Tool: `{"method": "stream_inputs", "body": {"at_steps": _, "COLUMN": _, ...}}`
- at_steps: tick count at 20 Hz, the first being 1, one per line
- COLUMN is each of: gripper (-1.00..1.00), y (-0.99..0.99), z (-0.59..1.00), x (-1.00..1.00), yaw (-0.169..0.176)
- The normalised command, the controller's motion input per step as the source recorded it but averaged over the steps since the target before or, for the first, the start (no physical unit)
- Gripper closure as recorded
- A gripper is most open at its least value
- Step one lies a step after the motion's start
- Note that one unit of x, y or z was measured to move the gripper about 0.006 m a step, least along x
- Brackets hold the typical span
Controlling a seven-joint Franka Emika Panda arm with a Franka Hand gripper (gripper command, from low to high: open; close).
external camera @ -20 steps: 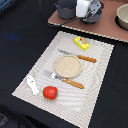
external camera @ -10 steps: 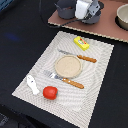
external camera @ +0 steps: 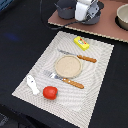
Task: Interact with the objects in diverse but meaningful ways.
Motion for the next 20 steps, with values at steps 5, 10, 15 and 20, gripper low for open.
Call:
{"method": "stream_inputs", "body": {"at_steps": 5, "gripper": 1.0, "y": 0.18, "z": -0.19, "x": -0.34, "yaw": 0.007}}
{"method": "stream_inputs", "body": {"at_steps": 10, "gripper": -1.0, "y": 0.29, "z": 0.18, "x": -0.23, "yaw": 0.002}}
{"method": "stream_inputs", "body": {"at_steps": 15, "gripper": -1.0, "y": 0.28, "z": 0.3, "x": -0.19, "yaw": 0.0}}
{"method": "stream_inputs", "body": {"at_steps": 20, "gripper": -1.0, "y": 0.27, "z": 0.56, "x": -0.19, "yaw": -0.009}}
